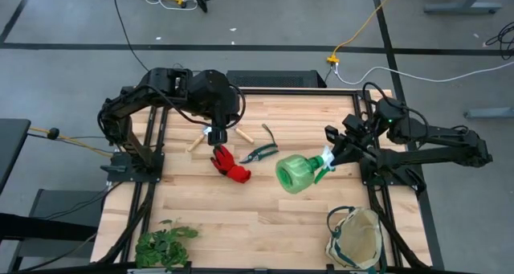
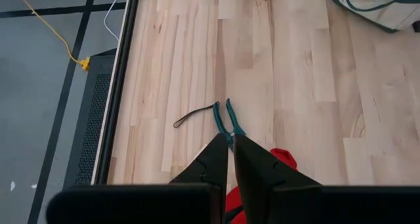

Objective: Pick & Place Garden tools in Gardening bag
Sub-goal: Put the green spray into the gardening bag

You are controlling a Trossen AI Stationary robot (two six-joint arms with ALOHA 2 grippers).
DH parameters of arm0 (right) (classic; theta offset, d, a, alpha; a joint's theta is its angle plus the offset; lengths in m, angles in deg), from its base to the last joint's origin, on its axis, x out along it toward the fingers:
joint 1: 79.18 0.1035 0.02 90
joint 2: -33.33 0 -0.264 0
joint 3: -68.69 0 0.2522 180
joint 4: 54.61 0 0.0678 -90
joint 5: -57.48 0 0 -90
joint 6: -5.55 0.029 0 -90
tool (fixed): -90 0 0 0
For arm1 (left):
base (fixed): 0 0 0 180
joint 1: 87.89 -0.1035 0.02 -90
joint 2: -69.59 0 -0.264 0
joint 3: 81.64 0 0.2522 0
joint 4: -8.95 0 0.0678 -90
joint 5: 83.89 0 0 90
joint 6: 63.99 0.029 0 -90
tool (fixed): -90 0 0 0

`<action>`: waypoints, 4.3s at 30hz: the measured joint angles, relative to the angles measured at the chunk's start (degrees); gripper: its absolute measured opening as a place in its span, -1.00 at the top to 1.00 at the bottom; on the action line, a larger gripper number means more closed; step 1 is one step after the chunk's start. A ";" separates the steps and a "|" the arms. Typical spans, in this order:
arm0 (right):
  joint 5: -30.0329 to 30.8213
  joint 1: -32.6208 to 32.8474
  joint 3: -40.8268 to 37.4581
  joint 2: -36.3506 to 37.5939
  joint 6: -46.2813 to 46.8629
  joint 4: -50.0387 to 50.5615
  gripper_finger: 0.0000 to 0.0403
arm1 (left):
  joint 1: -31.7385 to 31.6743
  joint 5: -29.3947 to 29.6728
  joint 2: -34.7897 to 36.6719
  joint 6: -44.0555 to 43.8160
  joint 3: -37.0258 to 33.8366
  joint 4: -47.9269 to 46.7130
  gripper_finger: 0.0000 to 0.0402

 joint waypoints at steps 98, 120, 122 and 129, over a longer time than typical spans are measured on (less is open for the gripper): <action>24.12 7.27 26.40 1.90 -23.06 67.82 0.74 | -0.01 0.44 0.00 -2.28 0.00 -0.07 0.85; 22.70 15.20 26.39 -0.09 -40.23 83.79 0.74 | -0.01 0.45 0.00 0.39 0.00 6.48 0.85; 22.73 15.69 26.38 -0.09 -41.88 85.64 0.74 | -0.01 0.44 0.00 0.39 0.00 8.16 0.85; 24.79 17.21 26.38 -0.07 -47.68 91.47 0.74 | -0.01 0.44 -0.02 0.48 0.00 14.56 0.85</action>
